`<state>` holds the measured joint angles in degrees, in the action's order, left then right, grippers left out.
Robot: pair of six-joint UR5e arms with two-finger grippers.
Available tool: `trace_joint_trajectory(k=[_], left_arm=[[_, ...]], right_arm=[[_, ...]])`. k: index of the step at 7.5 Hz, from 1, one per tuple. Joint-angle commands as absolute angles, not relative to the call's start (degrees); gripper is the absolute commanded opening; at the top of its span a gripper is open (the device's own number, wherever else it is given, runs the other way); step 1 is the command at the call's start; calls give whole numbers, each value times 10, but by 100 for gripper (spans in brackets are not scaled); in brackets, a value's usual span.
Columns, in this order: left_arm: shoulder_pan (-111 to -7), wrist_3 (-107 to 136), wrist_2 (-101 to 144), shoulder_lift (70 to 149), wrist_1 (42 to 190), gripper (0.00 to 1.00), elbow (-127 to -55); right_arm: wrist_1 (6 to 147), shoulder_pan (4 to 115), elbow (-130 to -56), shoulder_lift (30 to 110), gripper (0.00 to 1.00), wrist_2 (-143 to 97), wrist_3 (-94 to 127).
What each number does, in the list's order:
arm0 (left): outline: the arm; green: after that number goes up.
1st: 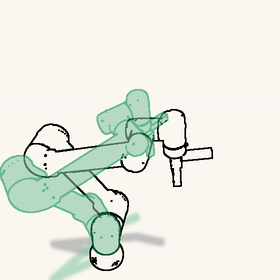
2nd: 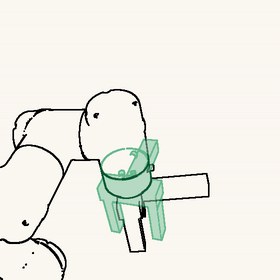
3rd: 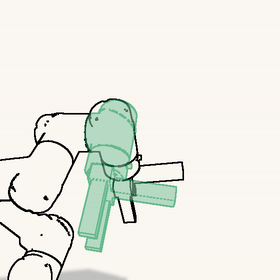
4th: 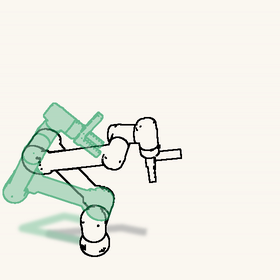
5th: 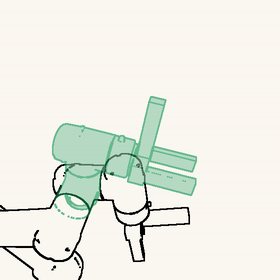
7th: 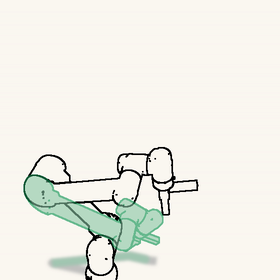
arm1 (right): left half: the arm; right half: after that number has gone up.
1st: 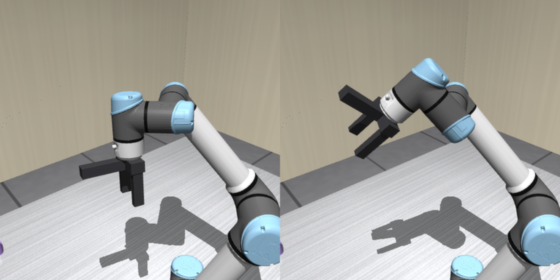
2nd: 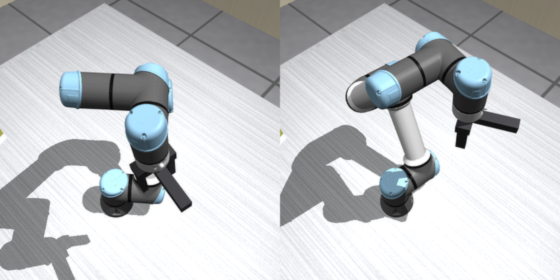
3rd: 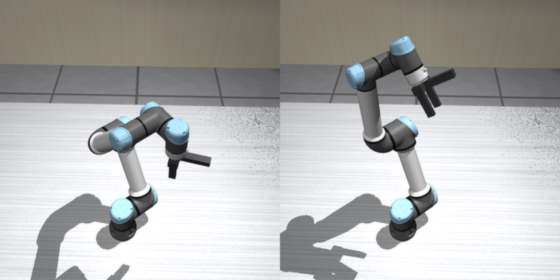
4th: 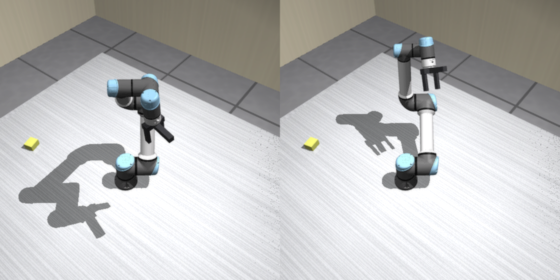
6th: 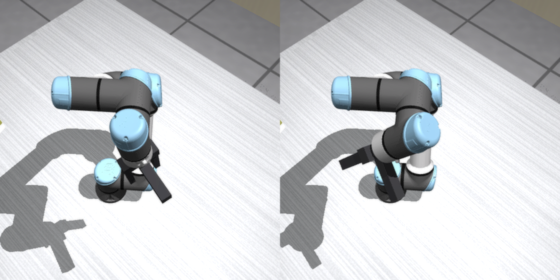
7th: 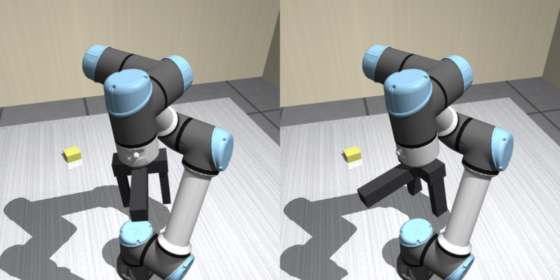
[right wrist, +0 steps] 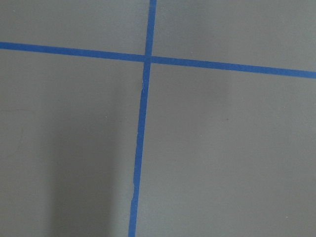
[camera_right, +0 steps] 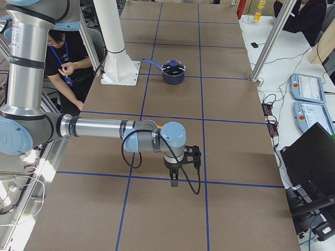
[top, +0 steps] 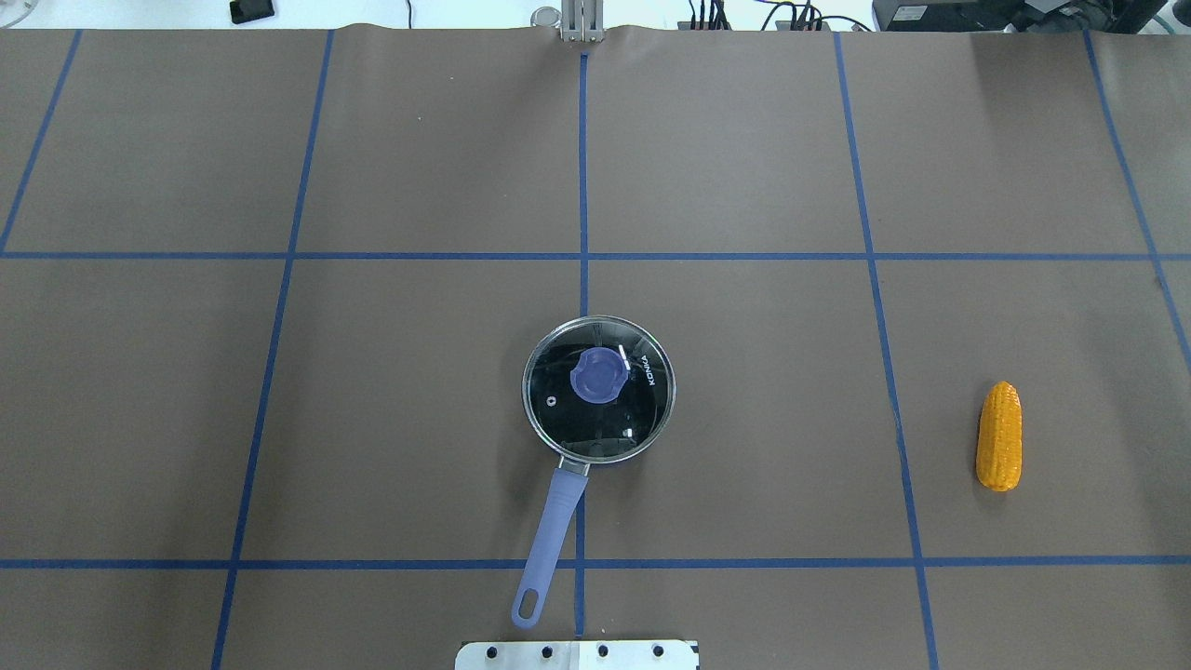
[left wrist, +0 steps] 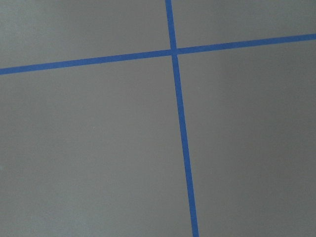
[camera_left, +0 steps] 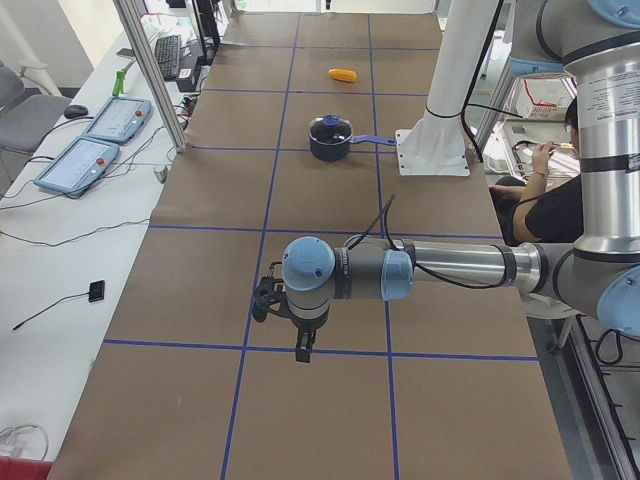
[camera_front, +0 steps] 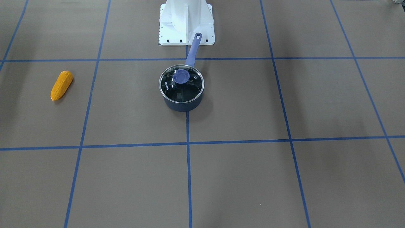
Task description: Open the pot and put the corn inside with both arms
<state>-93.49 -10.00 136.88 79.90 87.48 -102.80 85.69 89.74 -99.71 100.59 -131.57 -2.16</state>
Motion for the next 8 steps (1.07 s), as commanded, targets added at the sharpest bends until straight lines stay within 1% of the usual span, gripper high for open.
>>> trace_joint_trajectory(k=[1,3,4,5,6,8], left_arm=[[-924,-99,1368,803,907,99,-1028],[-922,-98,1370,808,911,99,-1029],[-923,-98,1370,815,946,99,-1029],[-921,-96,1369,822,1026,99,-1024],[-912,-91,1372,844,1083,99,-1015],[-910,-94,1467,849,1089,99,-1000]], right_arm=[[857,897,-998,1005,100,-1316,-22],[848,897,-1010,994,100,-1314,-15],[793,897,-1010,988,100,-1313,-13],[719,897,-1004,989,100,-1318,-13],[692,896,-1002,988,100,-1348,-11],[684,896,-1000,988,100,-1365,-12]])
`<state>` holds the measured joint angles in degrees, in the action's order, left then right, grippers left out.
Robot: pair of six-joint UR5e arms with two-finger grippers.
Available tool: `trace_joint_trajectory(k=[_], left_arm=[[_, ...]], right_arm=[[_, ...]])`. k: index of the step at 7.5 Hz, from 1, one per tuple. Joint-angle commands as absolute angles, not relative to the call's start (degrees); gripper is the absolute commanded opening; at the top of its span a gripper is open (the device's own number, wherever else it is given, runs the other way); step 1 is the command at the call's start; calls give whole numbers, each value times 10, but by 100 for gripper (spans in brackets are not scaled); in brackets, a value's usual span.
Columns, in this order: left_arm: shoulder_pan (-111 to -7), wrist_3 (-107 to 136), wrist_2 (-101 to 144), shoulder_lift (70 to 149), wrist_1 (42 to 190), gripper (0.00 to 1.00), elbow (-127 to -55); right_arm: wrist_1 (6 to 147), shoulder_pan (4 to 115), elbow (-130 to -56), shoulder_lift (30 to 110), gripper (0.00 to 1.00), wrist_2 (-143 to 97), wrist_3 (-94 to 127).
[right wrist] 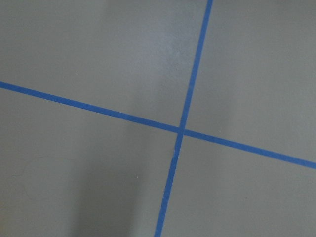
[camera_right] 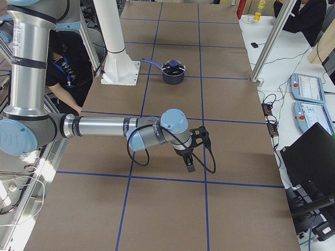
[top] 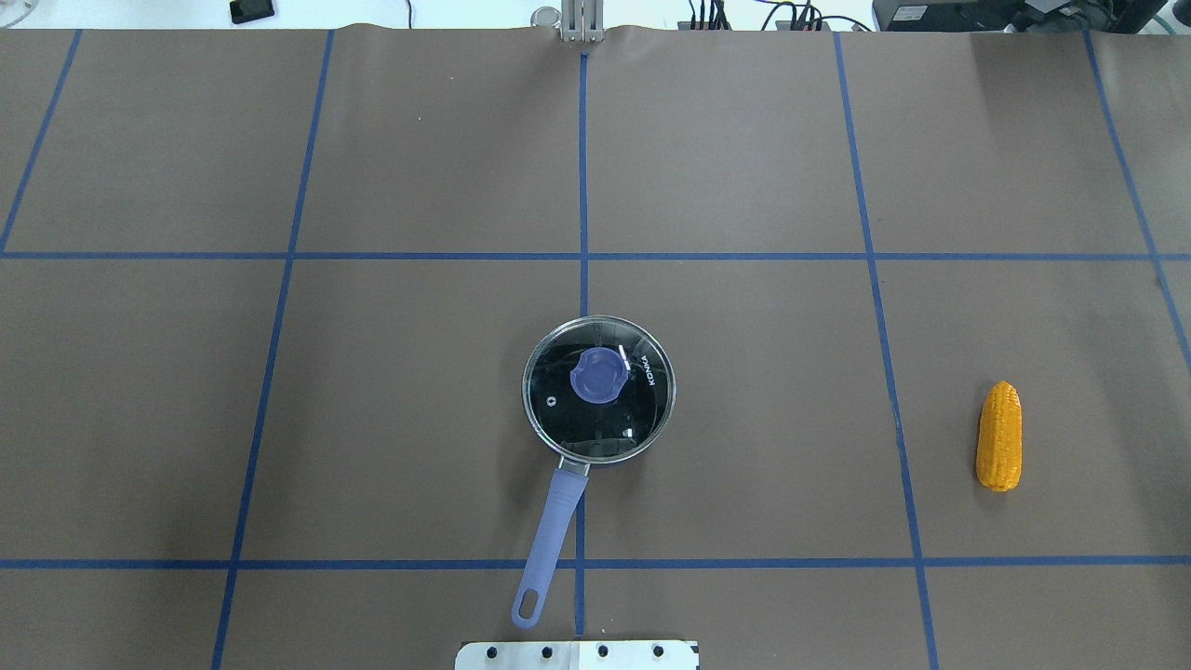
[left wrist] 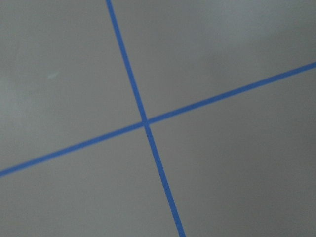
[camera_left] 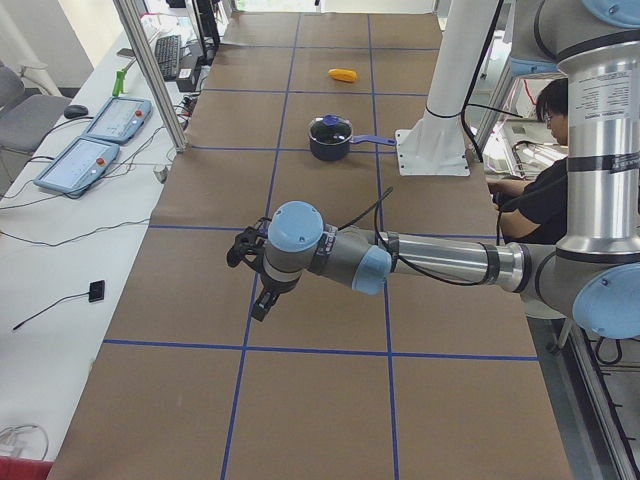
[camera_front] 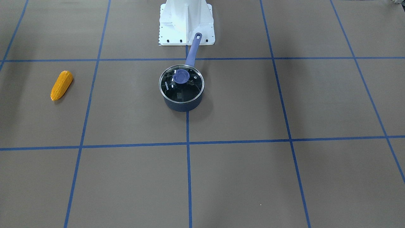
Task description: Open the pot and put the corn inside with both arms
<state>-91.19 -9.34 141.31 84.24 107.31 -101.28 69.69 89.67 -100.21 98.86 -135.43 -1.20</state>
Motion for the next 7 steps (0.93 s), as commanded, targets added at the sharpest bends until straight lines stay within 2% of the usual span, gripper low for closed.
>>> trace_joint_trajectory(k=[1,4,6,7], left_arm=[[-910,-89,1475,853,1133,99,-1008],[-777,135,1457,921,1169,99,-1026],[-676,263,1359,939,1165,99,-1078],[-616,332,1323,981,1162,99,-1079]], right_arm=[[663,893,-1005,986,100,-1367,-7],[596,826,-1008,982,100,-1367,133],[539,775,-1006,976,100,-1362,223],[538,766,-1005,975,100,-1361,226]])
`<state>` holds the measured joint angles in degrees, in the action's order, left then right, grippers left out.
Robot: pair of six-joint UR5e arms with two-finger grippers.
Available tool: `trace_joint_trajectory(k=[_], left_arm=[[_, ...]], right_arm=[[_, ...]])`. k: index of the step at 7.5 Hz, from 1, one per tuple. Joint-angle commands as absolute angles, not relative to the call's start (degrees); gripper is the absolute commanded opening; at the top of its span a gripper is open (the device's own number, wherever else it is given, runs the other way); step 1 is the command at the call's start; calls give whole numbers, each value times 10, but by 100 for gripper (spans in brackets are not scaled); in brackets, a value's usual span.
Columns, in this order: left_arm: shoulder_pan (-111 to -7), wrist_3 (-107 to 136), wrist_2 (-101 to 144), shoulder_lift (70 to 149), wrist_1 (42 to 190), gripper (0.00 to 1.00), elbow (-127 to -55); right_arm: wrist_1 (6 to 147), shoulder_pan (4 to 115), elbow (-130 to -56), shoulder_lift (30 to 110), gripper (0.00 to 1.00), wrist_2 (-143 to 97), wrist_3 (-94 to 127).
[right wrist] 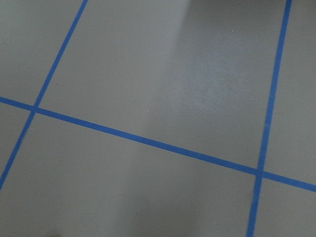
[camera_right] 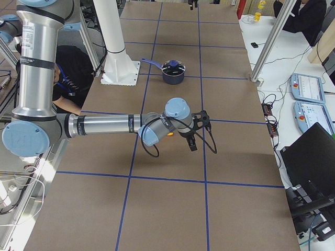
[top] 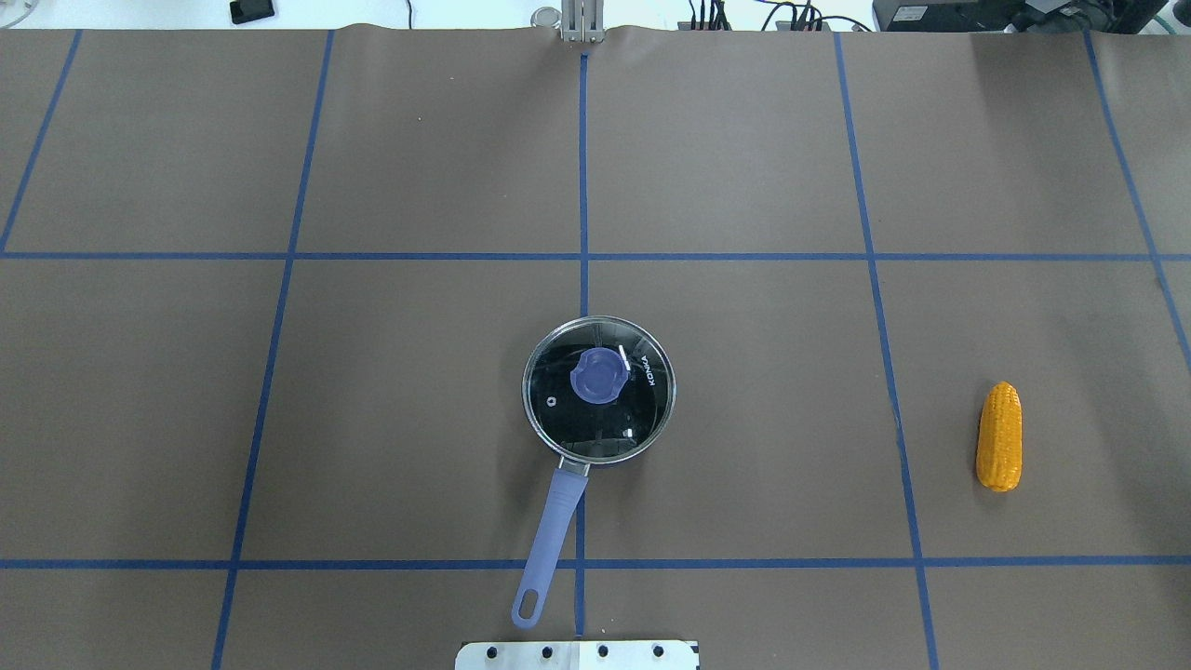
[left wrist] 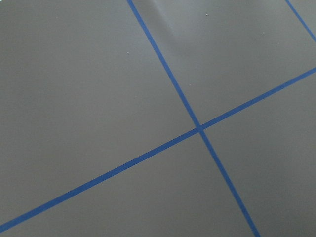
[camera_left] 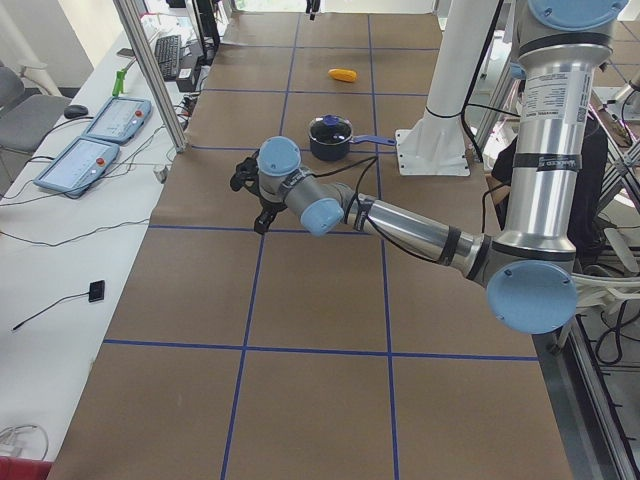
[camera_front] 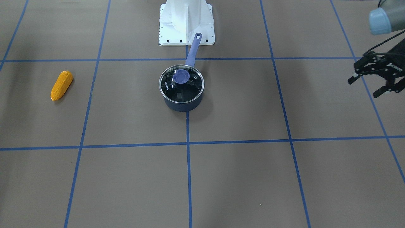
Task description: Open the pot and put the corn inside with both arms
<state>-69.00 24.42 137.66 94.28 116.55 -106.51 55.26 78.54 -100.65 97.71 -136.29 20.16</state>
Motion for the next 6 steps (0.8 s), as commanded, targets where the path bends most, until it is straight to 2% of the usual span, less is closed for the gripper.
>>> trace_joint_trajectory(k=[1,2,5,6], left_arm=[[-554,397,1280,1022,1151,99,-1079],[-494,455,1221,1069,1117,99,-1079],[-335,574,1088,1293,832,100,-1074],[-314,610,1079,1327,804,100,-1069]], right_arm=[[538,764,-1003,969,100,-1358,227],[538,762,-1002,967,100,-1354,228],[537,760,-1001,968,100,-1354,228],[537,760,-1001,967,100,-1352,228]])
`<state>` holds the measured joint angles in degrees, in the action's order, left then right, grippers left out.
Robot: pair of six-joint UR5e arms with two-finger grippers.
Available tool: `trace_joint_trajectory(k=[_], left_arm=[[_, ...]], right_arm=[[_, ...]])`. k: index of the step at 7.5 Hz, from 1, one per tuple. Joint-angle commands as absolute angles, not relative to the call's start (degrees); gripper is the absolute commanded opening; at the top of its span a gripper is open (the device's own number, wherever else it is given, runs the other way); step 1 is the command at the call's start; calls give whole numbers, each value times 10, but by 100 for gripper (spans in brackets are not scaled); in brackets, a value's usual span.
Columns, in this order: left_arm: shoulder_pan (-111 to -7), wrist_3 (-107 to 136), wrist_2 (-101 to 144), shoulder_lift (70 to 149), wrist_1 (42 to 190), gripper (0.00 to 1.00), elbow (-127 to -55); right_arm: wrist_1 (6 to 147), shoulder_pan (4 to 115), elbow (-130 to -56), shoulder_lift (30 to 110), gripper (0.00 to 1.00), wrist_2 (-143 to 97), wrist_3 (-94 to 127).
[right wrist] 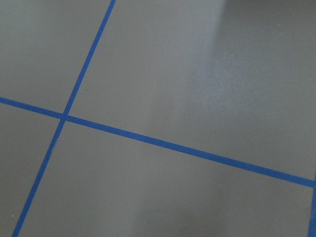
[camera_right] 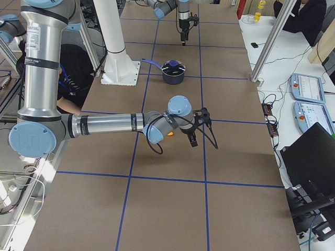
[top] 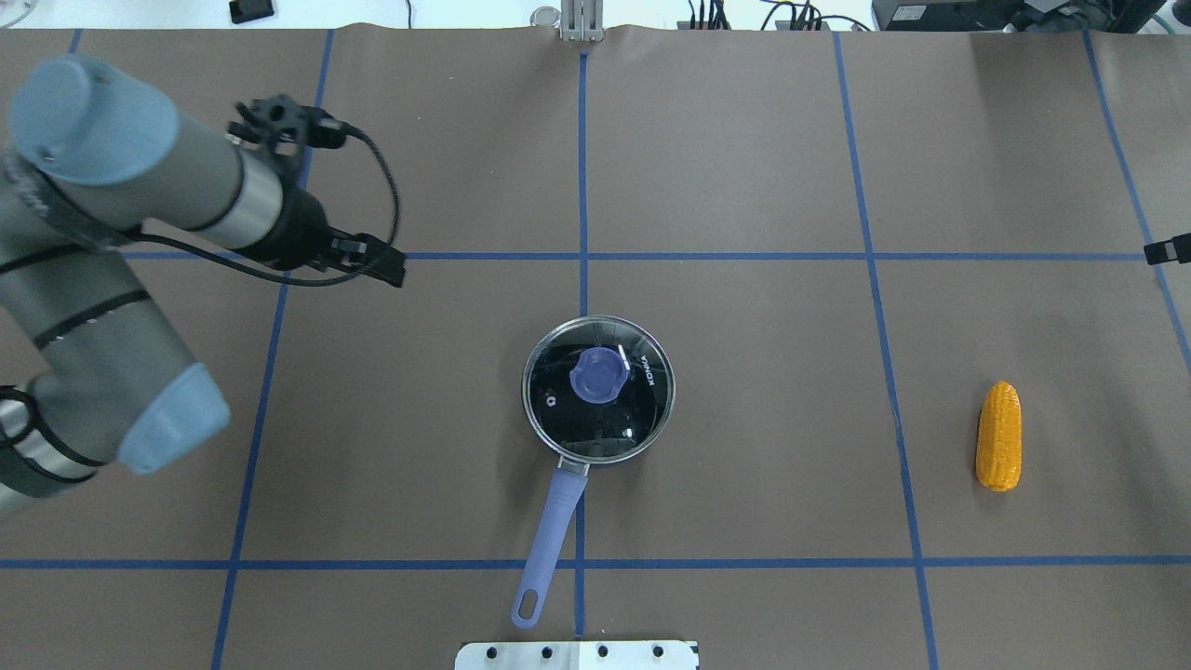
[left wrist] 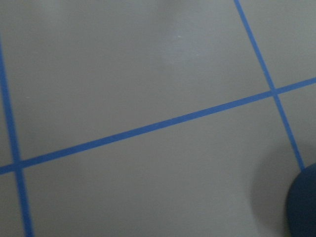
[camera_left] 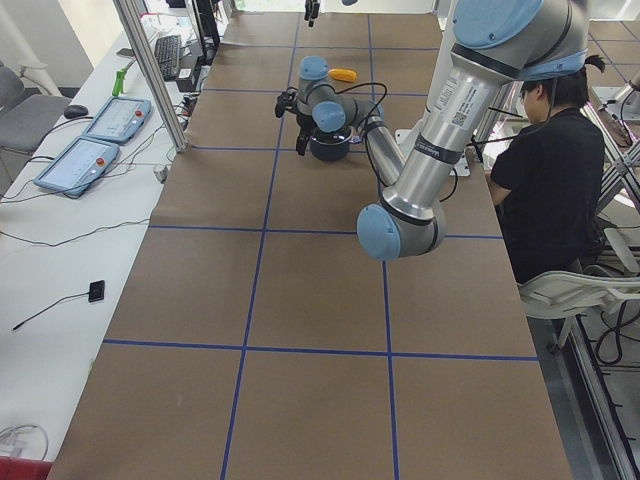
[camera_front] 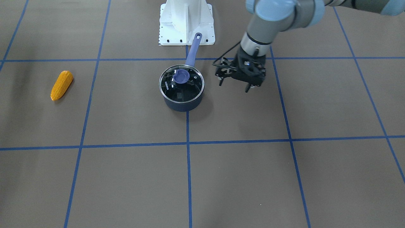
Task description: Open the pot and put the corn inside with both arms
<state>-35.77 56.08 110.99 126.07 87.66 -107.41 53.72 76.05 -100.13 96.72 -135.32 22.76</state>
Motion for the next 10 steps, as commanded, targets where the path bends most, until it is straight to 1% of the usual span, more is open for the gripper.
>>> trace_joint_trajectory(k=[1,2,3,4,10], left_arm=[[-308,641,1080,1370,801,100,-1029],[-298,662,1078,1408,801,100,-981],[-291,670,1075,1432,802,100,-946],[-278,673,1042,1435,808,100,-933],[-244,671,1030,1430,808,100,-934]], right_arm=[[538,759,-1001,967,100,-1345,228],[538,759,-1000,968,100,-1343,228],[538,759,-1000,968,100,-1343,228],[538,759,-998,968,100,-1343,228],[538,758,-994,968,100,-1328,228]])
